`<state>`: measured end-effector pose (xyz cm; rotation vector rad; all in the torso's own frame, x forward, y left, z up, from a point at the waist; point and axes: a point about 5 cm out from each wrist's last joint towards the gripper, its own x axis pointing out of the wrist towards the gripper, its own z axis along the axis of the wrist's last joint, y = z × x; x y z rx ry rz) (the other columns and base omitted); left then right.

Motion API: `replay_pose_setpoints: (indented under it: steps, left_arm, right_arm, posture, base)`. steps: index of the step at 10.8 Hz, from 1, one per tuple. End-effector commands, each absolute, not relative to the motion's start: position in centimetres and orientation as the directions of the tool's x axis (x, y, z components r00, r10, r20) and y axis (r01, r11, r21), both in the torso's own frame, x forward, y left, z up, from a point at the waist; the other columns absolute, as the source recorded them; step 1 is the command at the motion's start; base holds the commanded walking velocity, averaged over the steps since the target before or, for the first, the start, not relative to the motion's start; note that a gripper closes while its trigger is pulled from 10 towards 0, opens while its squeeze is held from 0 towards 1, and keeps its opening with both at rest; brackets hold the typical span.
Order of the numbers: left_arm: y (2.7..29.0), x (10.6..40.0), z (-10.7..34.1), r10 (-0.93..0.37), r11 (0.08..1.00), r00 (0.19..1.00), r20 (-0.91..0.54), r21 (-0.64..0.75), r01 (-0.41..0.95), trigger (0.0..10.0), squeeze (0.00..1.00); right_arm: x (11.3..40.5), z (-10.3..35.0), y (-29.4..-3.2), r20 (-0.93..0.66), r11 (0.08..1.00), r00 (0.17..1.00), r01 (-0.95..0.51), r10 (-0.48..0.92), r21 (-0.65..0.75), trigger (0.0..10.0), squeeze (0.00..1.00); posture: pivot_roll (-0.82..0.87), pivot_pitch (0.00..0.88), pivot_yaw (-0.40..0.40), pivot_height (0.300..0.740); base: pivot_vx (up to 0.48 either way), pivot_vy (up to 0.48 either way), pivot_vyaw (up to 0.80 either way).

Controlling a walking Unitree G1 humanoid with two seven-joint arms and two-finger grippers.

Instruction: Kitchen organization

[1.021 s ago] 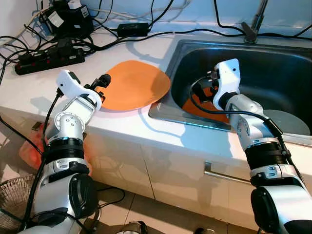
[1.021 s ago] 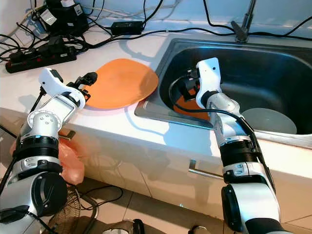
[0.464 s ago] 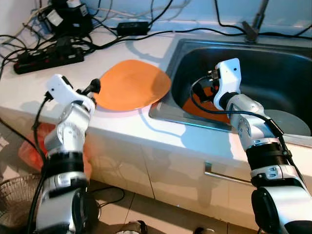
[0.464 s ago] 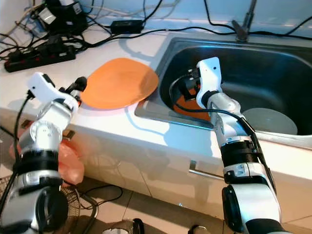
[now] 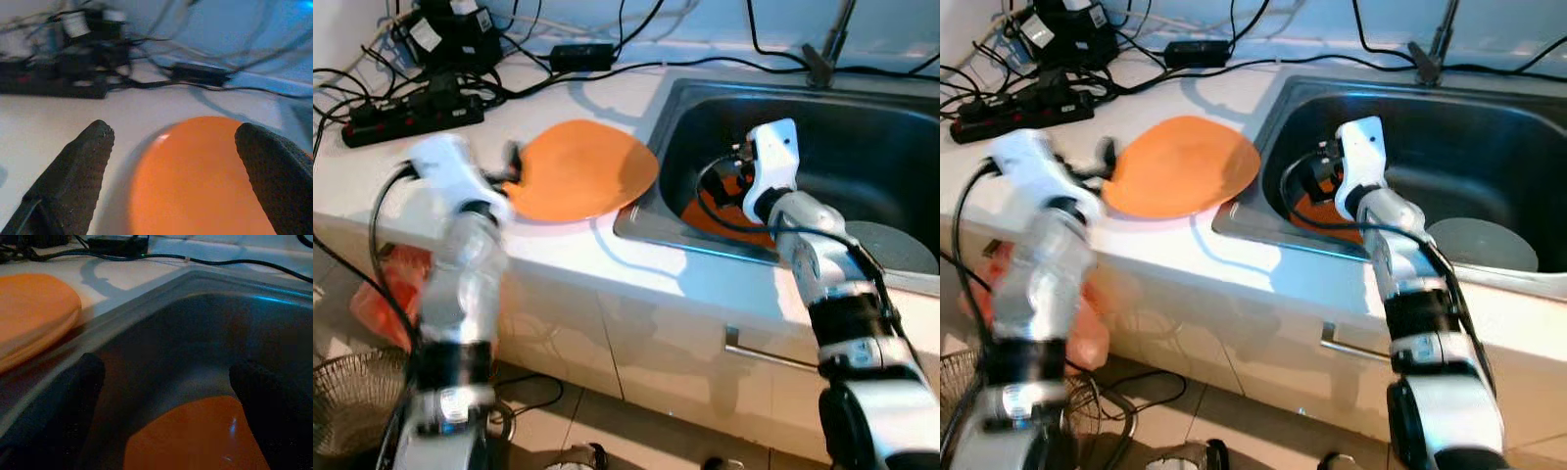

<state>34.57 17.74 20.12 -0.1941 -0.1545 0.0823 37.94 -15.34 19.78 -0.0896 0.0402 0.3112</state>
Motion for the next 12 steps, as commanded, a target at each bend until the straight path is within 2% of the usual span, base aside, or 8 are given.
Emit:
replay_pose_setpoints:
  steps: [1,2,4,5,8,10,12]
  left_arm:
    - [17.3,34.1,20.2,0.067,0.987,0.983,0.170,-0.158,-0.040,10.0,0.00]
    - [16.2,33.1,20.0,0.021,0.994,0.977,0.212,-0.106,0.001,10.0,0.00]
    - [15.5,32.2,20.2,-0.014,0.999,0.966,0.260,-0.047,0.027,10.0,0.00]
    - [15.6,31.5,20.1,-0.029,0.999,0.963,0.269,-0.019,0.036,10.0,0.00]
    - [15.8,30.4,19.9,-0.126,0.990,0.961,0.247,0.093,0.106,10.0,0.00]
    - [15.4,29.5,20.1,-0.190,0.978,0.947,0.260,0.140,0.157,10.0,0.00]
    - [14.3,29.0,19.5,-0.185,0.980,0.949,0.255,0.117,0.159,10.0,0.00]
  right_arm:
    - [37.6,20.3,-14.9,-0.016,0.945,0.947,-0.321,0.321,-0.055,10.0,0.00]
    - [36.9,20.8,-15.1,0.058,0.951,0.949,-0.310,0.310,-0.019,10.0,0.00]
    - [36.0,21.1,-15.3,0.122,0.955,0.948,-0.297,0.293,0.009,10.0,0.00]
    - [35.4,21.1,-15.5,0.157,0.967,0.958,-0.250,0.242,0.038,10.0,0.00]
    - [34.1,20.8,-15.3,0.204,0.975,0.962,-0.203,0.182,0.086,10.0,0.00]
    - [33.4,20.7,-15.9,0.229,0.991,0.968,-0.119,0.101,0.067,10.0,0.00]
    - [32.8,20.3,-15.8,0.221,0.991,0.972,-0.101,0.079,0.089,10.0,0.00]
  posture:
    - [0.06,0.084,0.094,0.740]
    - [0.05,0.081,0.090,0.740]
    - [0.06,0.076,0.084,0.740]
    - [0.05,0.068,0.078,0.740]
    - [0.05,0.056,0.063,0.740]
    - [0.05,0.044,0.054,0.740]
    - [0.04,0.040,0.042,0.740]
  base:
    - [0.000,0.000,0.00]
    - [0.000,0.000,0.00]
    - [0.000,0.000,0.00]
    - [0.000,0.000,0.00]
    - [0.000,0.000,0.00]
    - [0.000,0.000,0.00]
    - [0.000,0.000,0.00]
